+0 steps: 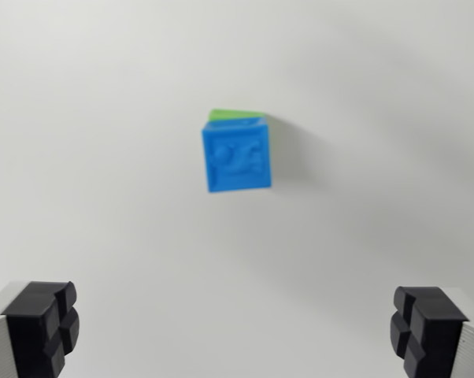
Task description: Stack cube
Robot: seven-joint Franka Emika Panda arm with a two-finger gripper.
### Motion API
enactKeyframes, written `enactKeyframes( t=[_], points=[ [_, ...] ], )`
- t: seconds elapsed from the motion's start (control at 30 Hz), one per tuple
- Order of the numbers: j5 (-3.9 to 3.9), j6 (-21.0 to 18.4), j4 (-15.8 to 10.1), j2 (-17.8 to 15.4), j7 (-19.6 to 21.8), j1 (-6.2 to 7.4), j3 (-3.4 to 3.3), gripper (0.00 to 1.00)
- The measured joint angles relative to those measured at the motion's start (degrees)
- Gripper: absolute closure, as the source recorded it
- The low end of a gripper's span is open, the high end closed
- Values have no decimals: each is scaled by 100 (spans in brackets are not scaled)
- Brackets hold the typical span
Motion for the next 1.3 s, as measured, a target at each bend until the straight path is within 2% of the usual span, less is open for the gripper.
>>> enactKeyframes(
  t=[0.57, 1.3],
  points=[
    [-7, -465, 329, -139, 7, 0, 0, 0],
    [-7, -489, 348, -134, 7, 0, 0, 0]
  ],
)
